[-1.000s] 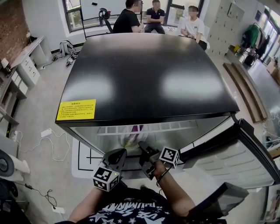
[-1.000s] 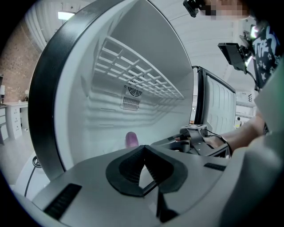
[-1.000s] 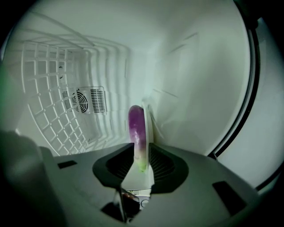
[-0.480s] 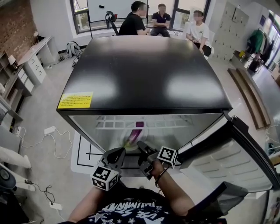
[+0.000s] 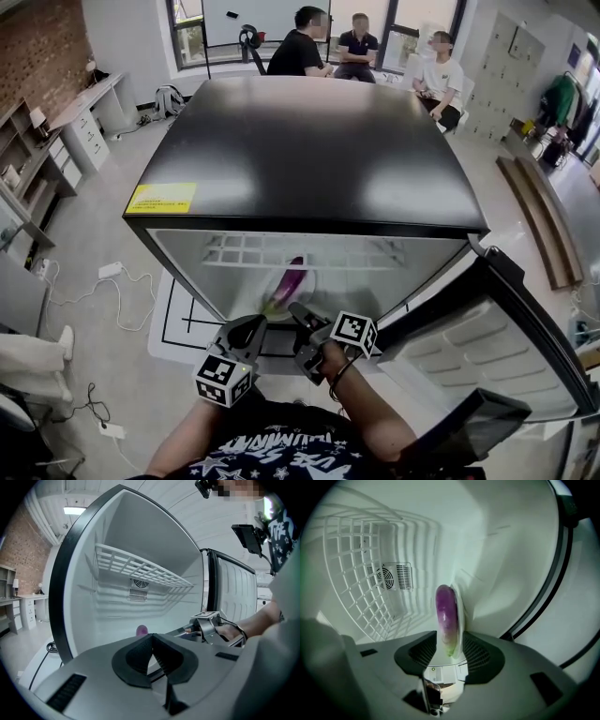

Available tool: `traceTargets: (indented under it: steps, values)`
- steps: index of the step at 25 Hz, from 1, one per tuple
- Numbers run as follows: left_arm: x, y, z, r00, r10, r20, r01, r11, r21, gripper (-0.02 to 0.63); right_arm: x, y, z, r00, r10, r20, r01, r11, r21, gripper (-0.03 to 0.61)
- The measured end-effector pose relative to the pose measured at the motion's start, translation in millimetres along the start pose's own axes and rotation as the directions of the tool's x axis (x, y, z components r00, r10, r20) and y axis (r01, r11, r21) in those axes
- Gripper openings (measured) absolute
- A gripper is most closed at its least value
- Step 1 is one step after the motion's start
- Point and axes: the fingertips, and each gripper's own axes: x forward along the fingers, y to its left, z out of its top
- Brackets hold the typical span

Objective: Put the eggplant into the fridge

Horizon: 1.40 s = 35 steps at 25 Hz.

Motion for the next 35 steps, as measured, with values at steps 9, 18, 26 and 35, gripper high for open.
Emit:
traceTargets:
  steps: [9,18,26,35]
  values:
    - [-2.6,-3.5,-0.3,1.000,0.025,0.004,-0.025,1.000,-0.015,0.009,-11.6,-5.7,-2.7,1.000,-0.004,-0.016,0.004,1.000,0.006,0.152]
    - [-10.0,-9.0,-1.6,0.997,0.075,0.001,-0.075,0.997,-0.020,0.009,-3.8,10.0,10.7,0.999,0.039,-0.030,-0.039,0.999,0.000,0.152]
    - [-2.3,-6.2,-11.4,0.998,0.060,-0.019,-0.061,0.997,-0.036,0.009,-1.6,-4.9,17.8,0.994,-0.109,-0.028,0.105,0.989,-0.108,0.152]
    - [23.1,14.6,-26.1,0.997,-0.033,-0.064,0.029,0.998,-0.049,0.009,6.5,-4.6,29.3,0.966,-0.253,0.048,0.256,0.920,-0.296,0.152]
